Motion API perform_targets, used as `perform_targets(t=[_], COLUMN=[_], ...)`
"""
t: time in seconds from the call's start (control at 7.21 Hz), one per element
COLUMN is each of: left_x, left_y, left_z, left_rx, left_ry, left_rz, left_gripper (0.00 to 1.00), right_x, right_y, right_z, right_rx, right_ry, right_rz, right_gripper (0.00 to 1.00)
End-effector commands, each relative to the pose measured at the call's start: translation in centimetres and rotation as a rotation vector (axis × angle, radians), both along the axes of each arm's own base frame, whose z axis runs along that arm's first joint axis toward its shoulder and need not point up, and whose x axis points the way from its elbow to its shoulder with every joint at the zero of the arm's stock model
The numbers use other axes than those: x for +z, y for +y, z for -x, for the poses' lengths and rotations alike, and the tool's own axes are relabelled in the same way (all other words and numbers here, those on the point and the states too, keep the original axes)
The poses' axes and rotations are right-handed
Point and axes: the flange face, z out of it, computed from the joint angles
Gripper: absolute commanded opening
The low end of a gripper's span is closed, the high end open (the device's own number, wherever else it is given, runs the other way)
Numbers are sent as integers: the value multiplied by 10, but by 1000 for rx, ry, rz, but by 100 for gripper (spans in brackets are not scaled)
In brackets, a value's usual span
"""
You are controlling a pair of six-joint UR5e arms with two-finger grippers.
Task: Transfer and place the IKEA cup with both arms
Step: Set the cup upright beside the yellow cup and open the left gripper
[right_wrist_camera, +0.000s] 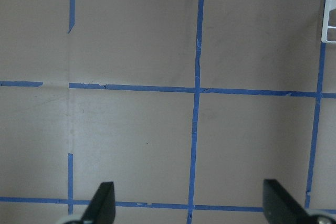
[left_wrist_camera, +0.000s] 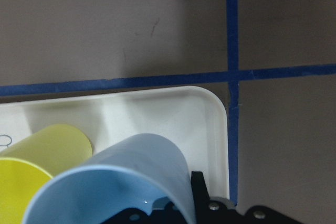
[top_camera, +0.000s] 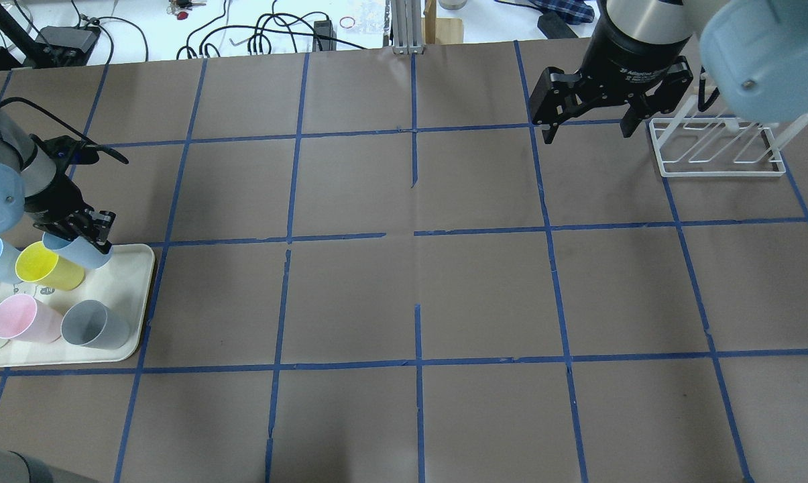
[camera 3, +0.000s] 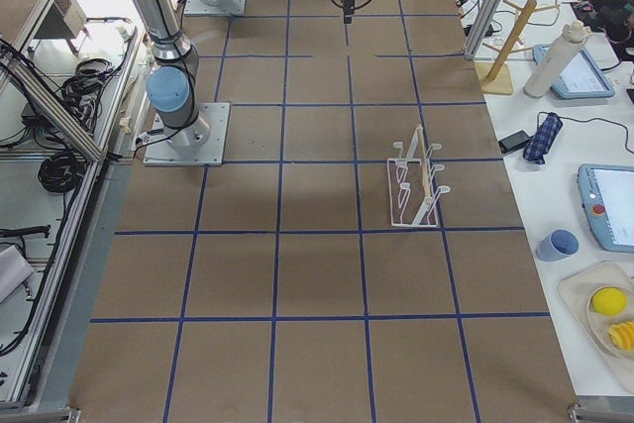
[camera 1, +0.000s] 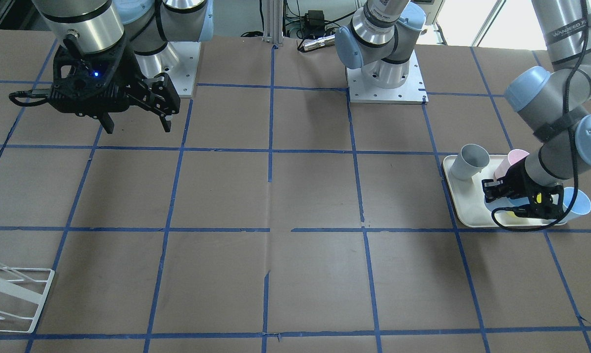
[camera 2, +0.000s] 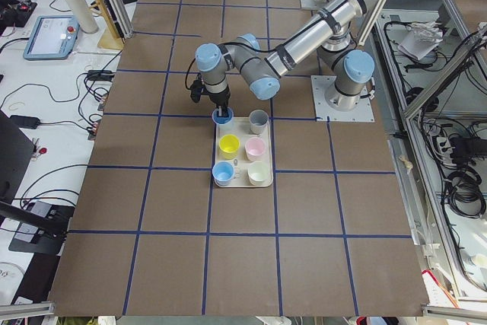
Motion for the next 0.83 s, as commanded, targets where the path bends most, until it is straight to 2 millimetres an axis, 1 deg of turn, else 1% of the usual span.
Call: perform_targets(t=[0.0, 0.14, 0.42, 0.55, 0.69], left_x=[-23, -30, -37, -35, -33], left_y=[-1, -1, 4, 6, 7], left_z=[-2, -1, 2, 3, 1], left_rx=[4, 7, -5, 4, 0], left_ry=[18, 24, 33, 31, 29], left_rz=[-30, -42, -57, -57, -64], left_gripper=[0, 0, 0, 21, 99], right_x=[4, 6, 3, 5, 4], right_y=[-4, -5, -5, -4, -5], right_z=[1, 1, 0, 0, 0], right_rx=[-40, -112, -102, -102, -102], right_ry=[9, -2, -5, -6, -4], right_rz=[44, 66, 65, 68, 66], right_gripper=[100, 100, 100, 100, 100])
